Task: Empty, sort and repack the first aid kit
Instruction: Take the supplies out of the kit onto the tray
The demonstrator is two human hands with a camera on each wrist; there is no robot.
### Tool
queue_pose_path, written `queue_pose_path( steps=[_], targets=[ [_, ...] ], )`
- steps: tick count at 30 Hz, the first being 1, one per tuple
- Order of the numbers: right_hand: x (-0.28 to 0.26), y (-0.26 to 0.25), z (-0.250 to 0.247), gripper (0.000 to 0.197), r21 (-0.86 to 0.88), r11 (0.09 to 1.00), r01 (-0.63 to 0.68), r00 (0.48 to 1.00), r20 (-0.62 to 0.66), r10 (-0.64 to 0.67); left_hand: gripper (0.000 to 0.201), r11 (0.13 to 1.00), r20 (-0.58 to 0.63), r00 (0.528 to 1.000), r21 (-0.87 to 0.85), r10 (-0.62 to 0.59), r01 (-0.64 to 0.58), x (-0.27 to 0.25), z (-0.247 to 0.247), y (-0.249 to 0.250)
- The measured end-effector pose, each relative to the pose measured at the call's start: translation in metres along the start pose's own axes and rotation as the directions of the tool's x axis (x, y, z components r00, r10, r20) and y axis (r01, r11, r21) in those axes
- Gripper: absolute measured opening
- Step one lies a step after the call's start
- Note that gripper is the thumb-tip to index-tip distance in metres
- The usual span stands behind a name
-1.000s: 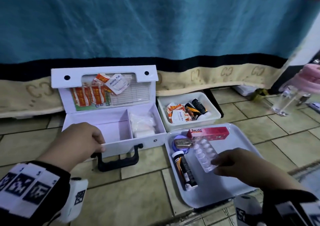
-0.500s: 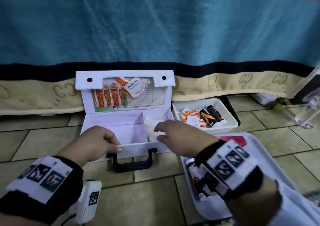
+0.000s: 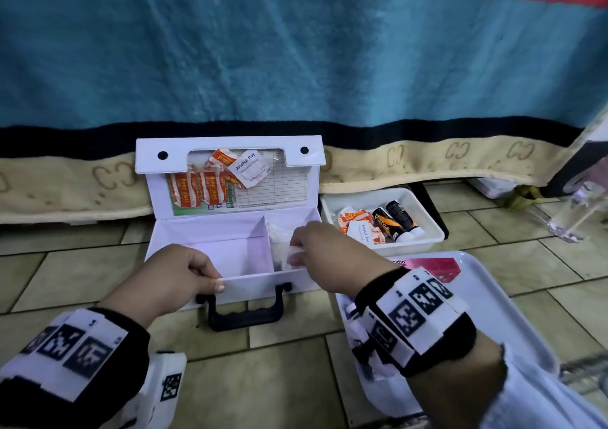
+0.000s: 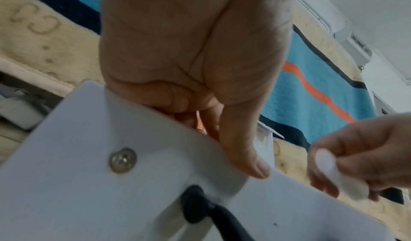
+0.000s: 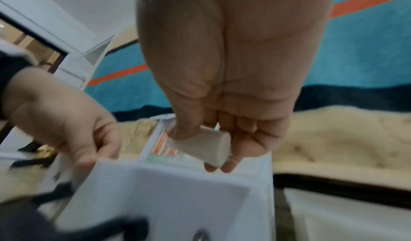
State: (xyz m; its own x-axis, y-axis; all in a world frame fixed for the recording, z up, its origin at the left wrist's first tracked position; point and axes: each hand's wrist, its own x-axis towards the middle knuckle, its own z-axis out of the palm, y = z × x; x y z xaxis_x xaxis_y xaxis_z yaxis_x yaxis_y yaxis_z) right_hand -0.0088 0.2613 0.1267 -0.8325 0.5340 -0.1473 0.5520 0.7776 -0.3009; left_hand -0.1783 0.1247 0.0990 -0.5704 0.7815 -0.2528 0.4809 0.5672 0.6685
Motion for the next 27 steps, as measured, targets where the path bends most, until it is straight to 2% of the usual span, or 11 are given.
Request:
queue_pose_path(
  steps=[1, 4, 6, 9, 12, 16, 19, 22, 24, 27],
  targets=[
    [-0.007, 0.004, -0.008, 0.007, 0.102, 0.995, -0.013, 0.995, -0.093, 0.022, 0.017, 1.0, 0.0, 1.0, -0.001, -0.001, 0.001, 0.0, 0.0, 0.0],
    [-0.037, 0.031, -0.037, 0.01, 0.239, 0.964, -0.12, 0.946, -0.267, 0.184, 0.018, 1.0, -0.007, 1.0, 0.012, 0.006, -0.006, 0.0, 0.0, -0.001],
    [-0.062, 0.062, -0.051, 0.012, 0.189, 0.943, -0.273, 0.914, -0.255, 0.316, 0.018, 1.0, -0.008, 1.0, 0.03, 0.008, -0.007, 0.0, 0.001, -0.001],
    [-0.092, 0.1, -0.055, 0.022, 0.143, 0.849, -0.508, 0.837, -0.153, 0.526, 0.018, 0.999, 0.0, 1.0, 0.053, 0.005, -0.005, 0.001, 0.0, -0.001],
    [-0.1, 0.122, -0.042, 0.021, 0.09, 0.786, -0.612, 0.783, -0.074, 0.618, 0.018, 0.999, 0.005, 1.0, 0.049, 0.007, -0.007, 0.001, -0.001, 0.001],
    [-0.093, 0.129, -0.022, 0.022, 0.007, 0.775, -0.632, 0.775, -0.022, 0.632, 0.012, 0.999, 0.017, 1.0, 0.046, 0.002, -0.003, -0.001, -0.003, 0.005],
    [-0.084, 0.131, -0.013, 0.014, -0.077, 0.77, -0.633, 0.773, -0.016, 0.634, 0.013, 1.0, 0.022, 1.0, 0.029, -0.004, 0.004, -0.002, -0.004, 0.006],
    [-0.074, 0.121, -0.023, 0.028, -0.13, 0.77, -0.625, 0.781, -0.081, 0.62, 0.014, 0.999, 0.014, 1.0, 0.033, -0.006, 0.005, -0.003, -0.004, 0.005],
    [-0.064, 0.095, -0.037, 0.024, -0.087, 0.832, -0.548, 0.832, -0.157, 0.532, 0.011, 0.999, 0.008, 1.0, 0.033, -0.01, 0.01, -0.003, -0.003, 0.005],
    [-0.037, 0.045, -0.04, 0.023, 0.002, 0.953, -0.302, 0.934, -0.197, 0.297, 0.01, 1.0, 0.009, 1.0, 0.024, -0.009, 0.009, -0.002, -0.003, 0.005]
  ],
)
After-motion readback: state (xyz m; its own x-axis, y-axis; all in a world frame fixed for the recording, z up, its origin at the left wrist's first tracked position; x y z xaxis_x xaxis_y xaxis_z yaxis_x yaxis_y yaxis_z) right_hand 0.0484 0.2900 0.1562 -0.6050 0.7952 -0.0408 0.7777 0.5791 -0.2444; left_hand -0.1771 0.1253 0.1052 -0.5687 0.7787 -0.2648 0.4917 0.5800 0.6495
